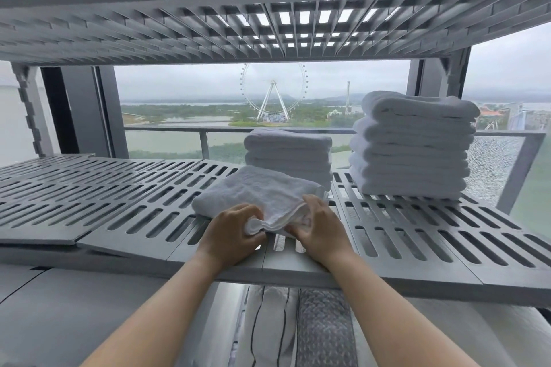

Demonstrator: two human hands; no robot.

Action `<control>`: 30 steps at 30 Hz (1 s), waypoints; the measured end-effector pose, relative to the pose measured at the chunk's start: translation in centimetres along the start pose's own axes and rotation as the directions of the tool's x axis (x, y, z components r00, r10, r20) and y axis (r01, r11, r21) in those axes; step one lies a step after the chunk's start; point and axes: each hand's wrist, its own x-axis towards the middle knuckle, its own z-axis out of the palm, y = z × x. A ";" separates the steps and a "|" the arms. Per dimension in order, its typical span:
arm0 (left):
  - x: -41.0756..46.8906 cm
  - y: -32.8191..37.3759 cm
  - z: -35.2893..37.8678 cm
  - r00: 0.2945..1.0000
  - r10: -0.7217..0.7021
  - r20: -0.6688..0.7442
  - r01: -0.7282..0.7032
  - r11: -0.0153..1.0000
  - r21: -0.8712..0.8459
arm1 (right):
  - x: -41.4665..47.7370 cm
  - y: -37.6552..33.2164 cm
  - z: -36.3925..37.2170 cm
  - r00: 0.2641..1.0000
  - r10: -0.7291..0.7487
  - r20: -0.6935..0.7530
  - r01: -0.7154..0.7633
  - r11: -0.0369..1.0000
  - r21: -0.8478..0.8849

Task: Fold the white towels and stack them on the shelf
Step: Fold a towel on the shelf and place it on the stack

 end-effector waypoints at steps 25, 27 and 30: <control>2.2 0.7 -2.0 0.999 -0.034 0.005 0.034 0.996 0.081 | 0.7 -1.2 -1.3 0.996 -0.056 -0.068 0.058 0.998 0.031; 3.0 0.4 -2.3 0.997 -0.064 -0.043 0.070 0.986 0.148 | 1.5 -1.5 -1.4 0.997 -0.044 -0.069 0.046 0.998 0.037; 4.0 -0.5 -2.3 0.989 -0.122 -0.082 0.137 0.968 0.212 | 2.6 -1.6 -1.0 0.997 0.004 -0.078 -0.001 0.999 0.035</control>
